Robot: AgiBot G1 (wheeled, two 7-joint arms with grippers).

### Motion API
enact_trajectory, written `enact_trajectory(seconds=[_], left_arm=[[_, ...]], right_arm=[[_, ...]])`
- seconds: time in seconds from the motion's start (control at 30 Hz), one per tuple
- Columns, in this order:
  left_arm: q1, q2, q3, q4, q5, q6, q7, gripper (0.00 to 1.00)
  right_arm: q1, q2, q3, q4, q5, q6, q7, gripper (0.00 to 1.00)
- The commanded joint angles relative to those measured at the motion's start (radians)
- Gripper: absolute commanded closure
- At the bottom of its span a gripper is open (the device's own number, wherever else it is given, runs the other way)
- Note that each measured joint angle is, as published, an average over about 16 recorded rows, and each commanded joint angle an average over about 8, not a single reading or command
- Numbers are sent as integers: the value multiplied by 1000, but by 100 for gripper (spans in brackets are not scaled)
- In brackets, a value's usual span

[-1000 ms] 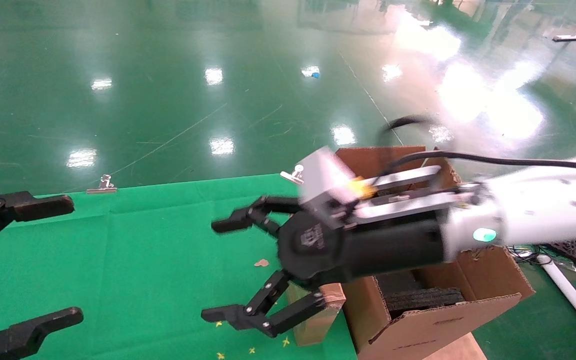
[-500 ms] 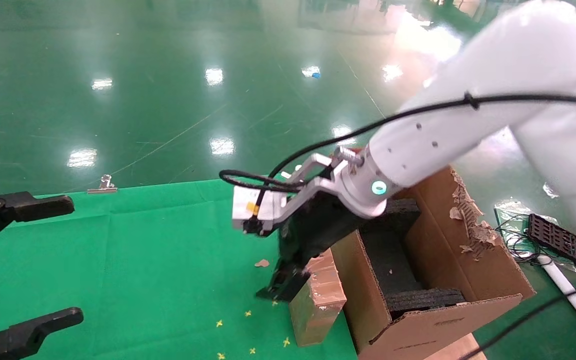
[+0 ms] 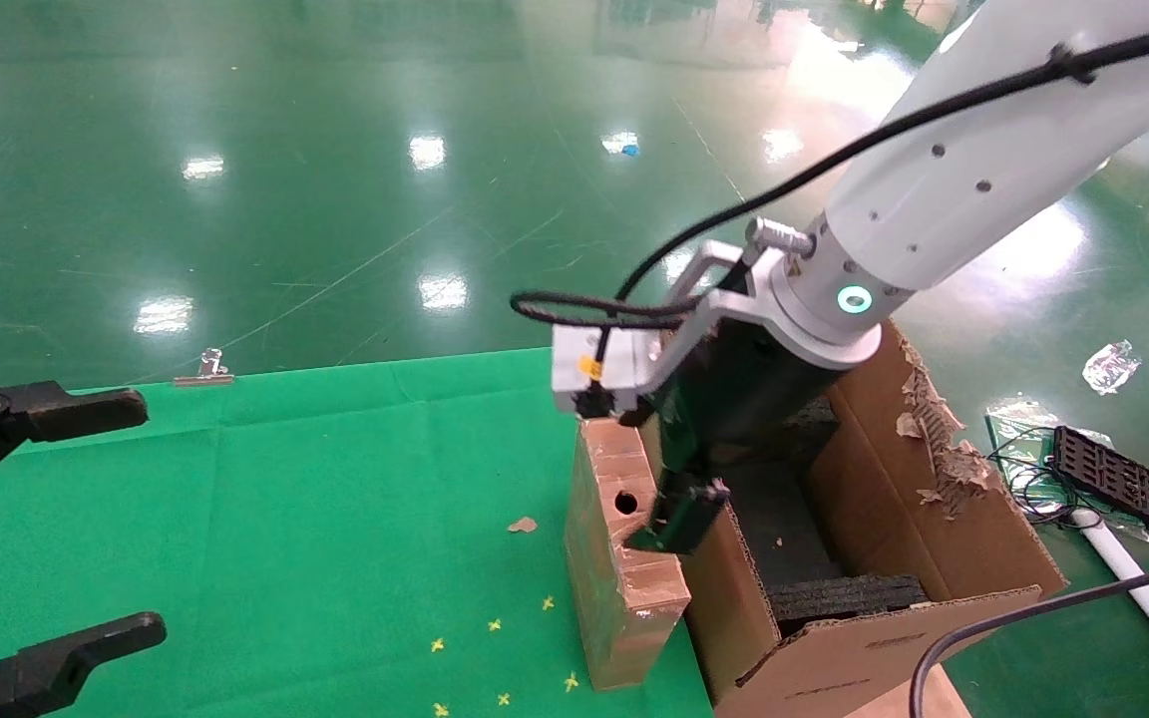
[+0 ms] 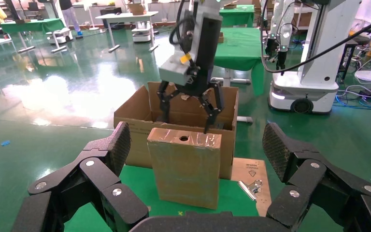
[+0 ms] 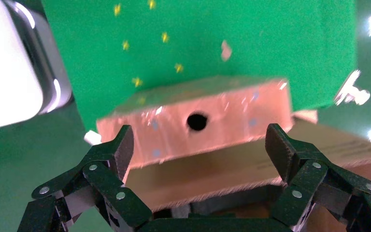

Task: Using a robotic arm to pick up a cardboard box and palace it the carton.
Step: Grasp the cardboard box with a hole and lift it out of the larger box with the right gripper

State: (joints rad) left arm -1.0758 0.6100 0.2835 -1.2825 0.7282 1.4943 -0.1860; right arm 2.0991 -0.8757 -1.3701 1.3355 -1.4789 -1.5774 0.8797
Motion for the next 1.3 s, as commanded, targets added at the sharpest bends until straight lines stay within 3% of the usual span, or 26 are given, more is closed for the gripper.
enact_trajectory(seconds=[0.03,0.33,0.67,1.07,1.3], left_arm=[[0,0,0,0,0,0,0,0],[0,0,1,0,-1,0,0,0],[0,-1,2,0,-1,-1,1,0],[-1,-1,2,0,-2,-1,1,0],[-1,-1,3,0,-2,-1,1,0]], right_arm=[[24,1,-51,1,10,4,6,0],[28,-16,-132,-8,23,31,56,0],[30,-35,-150,-76,43,40,133,0],[69,-119,-216,-474,189,-10,469,0],[30,-168,-286,-635,280,-8,532,0]])
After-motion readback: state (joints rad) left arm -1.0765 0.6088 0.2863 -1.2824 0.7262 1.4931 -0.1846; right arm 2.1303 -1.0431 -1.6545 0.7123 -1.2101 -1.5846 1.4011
